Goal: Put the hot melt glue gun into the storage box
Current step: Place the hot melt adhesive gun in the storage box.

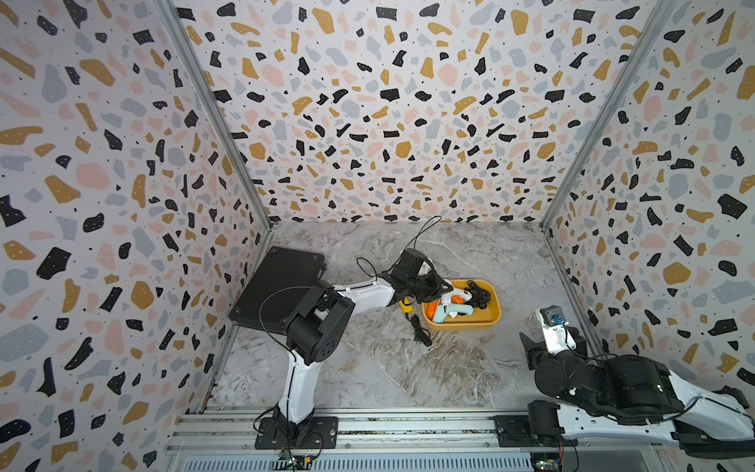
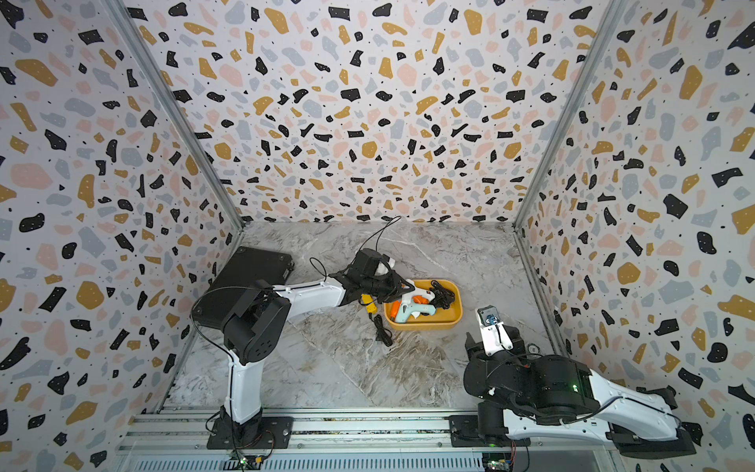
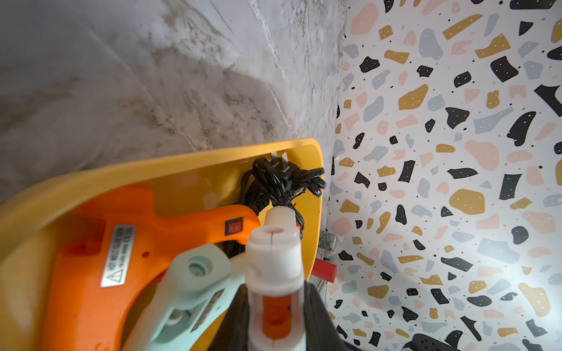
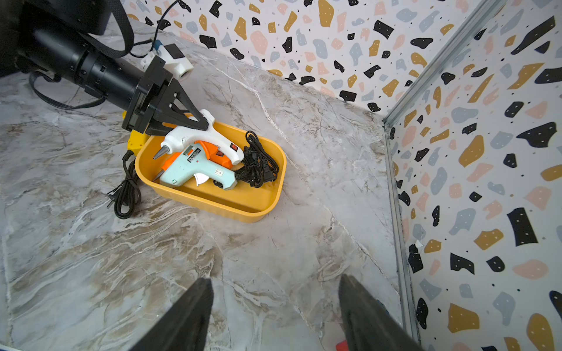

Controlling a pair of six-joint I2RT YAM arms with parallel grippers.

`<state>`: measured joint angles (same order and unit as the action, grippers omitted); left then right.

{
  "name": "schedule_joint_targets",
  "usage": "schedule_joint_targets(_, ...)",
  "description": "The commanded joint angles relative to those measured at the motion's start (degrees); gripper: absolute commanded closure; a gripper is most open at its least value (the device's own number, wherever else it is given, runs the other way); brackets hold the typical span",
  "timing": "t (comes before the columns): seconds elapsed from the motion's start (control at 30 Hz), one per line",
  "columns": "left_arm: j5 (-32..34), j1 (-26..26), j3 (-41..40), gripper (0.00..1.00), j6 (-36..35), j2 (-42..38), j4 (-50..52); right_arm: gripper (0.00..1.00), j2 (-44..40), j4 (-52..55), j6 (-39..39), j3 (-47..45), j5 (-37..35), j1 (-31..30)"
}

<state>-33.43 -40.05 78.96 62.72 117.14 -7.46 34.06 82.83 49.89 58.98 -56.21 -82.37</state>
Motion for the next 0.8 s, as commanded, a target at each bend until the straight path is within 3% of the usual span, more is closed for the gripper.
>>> schedule_joint_targets(0.0, 1.21, -0.04, 2.86, 1.0, -6.39, 0.51, 5.34, 0.29, 0.78, 1.45, -0.05, -0.09, -0.92, 0.18)
schedule_joint_targets(0.07, 1.48, -0.11, 3.28, 1.0, -8.02, 0.82, 6.76, 0.29, 0.61, 1.53, 0.04, -0.27, -0.98, 0.19)
schedule_joint_targets(0.2, 2.18, -0.1, 2.27, 0.84, -10.8, 1.25, 7.47, 0.28, 0.42, 1.47, -0.05, -0.28, -1.1, 0.19)
schedule_joint_targets(0.77, 5.17, 0.02, 11.29, 0.69, -32.62, 3.92, 19.48, 0.27, 0.81, 1.37, -1.39, 0.46, -1.53, 0.17)
